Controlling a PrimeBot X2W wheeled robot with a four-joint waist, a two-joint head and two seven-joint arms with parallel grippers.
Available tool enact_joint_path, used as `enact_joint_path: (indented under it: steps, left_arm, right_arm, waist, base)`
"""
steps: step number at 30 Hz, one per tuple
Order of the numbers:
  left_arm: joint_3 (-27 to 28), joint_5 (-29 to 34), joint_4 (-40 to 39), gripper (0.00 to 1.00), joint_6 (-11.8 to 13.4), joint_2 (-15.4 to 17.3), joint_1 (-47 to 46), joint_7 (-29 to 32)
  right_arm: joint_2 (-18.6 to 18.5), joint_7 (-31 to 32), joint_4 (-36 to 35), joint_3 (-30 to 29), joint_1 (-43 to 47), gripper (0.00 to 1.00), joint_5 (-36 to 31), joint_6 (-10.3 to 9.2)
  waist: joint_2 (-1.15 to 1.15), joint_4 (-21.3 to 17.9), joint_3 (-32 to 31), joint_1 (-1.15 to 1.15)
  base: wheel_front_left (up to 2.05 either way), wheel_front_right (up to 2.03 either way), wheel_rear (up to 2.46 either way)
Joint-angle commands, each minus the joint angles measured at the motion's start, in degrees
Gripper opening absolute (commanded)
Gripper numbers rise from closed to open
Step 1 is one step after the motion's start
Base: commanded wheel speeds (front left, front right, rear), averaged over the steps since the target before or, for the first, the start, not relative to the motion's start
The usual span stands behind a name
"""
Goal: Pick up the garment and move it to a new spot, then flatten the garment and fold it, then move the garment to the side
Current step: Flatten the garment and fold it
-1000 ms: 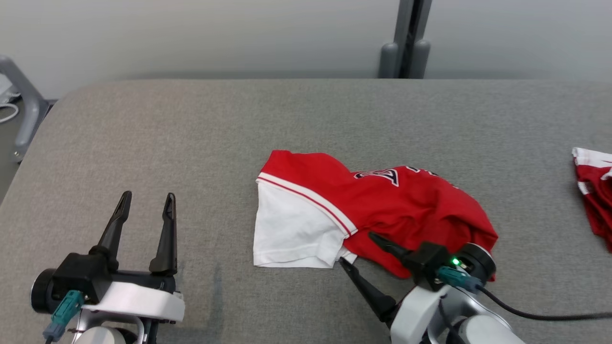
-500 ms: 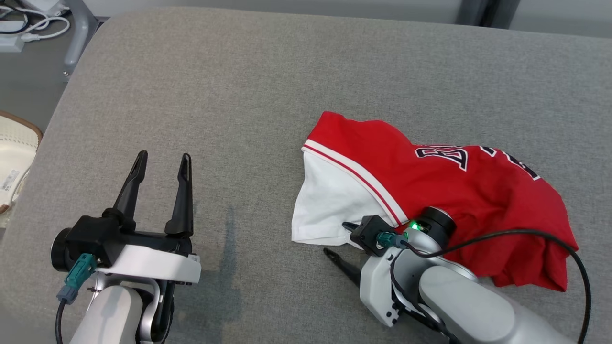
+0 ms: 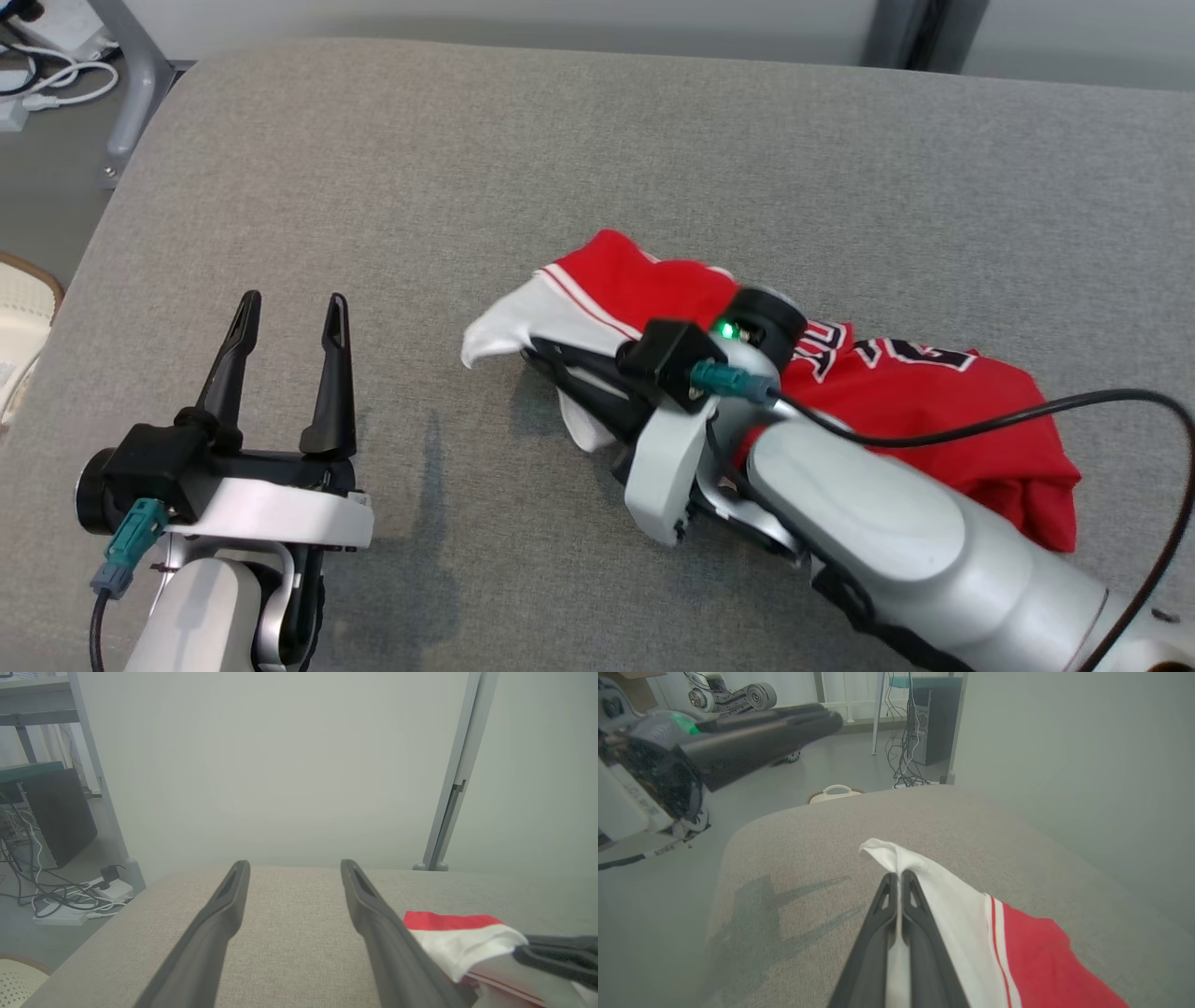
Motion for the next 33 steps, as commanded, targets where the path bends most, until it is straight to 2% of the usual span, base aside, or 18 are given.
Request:
enact_joint_path:
  steps: [1,5,11,14,18,25,30,33]
  left_arm:
    - [0.43,0.39,-0.1,1.0,-0.23,0.19,0.12,-0.27]
    - [1.23,1.17,-0.19,1.0,-0.35,0.22,1.14,-0.27]
    - [1.96,1.98,-0.63,1.0,-0.43,0.71,2.53,-0.28]
    - [2.09,2.2,-1.03,1.0,-0.51,1.03,2.99,-0.28]
    - [1.82,2.29,-1.32,1.0,-0.52,1.27,3.29,-0.28]
    - [0.79,2.51,-1.59,1.0,-1.04,1.51,2.32,-0.13]
    - [0.06,2.68,-1.73,1.0,-1.37,1.85,1.64,0.32]
    - [-0.21,2.67,-1.75,1.0,-1.45,2.01,1.58,0.44]
  right_arm:
    - [0.09,-0.89,-0.67,-0.6,-1.43,0.0,0.05,-0.02]
    - [1.56,-4.48,-5.45,-5.28,-5.86,0.0,-0.18,-0.02]
    - [2.69,-7.64,-12.23,-16.07,-8.65,0.0,-1.21,-0.02]
    - [2.81,-7.74,-14.77,-22.86,-5.35,0.0,-1.69,-0.02]
    - [2.25,-6.33,-17.06,-32.13,3.82,0.0,0.02,-0.02]
    - [1.07,-8.03,-13.77,-48.6,21.42,0.0,3.12,-0.01]
    - [0.82,-10.6,-8.56,-58.13,28.16,0.0,4.08,-0.01]
    - [1.26,-11.51,-4.87,-61.41,30.89,0.0,4.42,-0.01]
  waist:
    - [0.0,-0.75,-0.61,0.0]
    - [0.0,-2.76,-1.86,0.0]
    - [0.0,-6.66,-3.48,0.0]
    - [0.0,-8.56,-3.76,0.0]
    - [0.0,-10.67,-3.17,0.0]
    - [0.0,-12.65,-1.57,0.0]
    - [0.0,-12.97,-0.75,0.0]
    - [0.0,-12.98,-0.61,0.0]
  base:
    - [0.0,0.0,0.0]
    - [0.0,0.0,0.0]
    - [0.0,0.0,0.0]
    - [0.0,0.0,0.0]
    - [0.0,0.0,0.0]
    - [0.0,0.0,0.0]
    - [0.0,0.0,0.0]
    - [0.0,0.0,0.0]
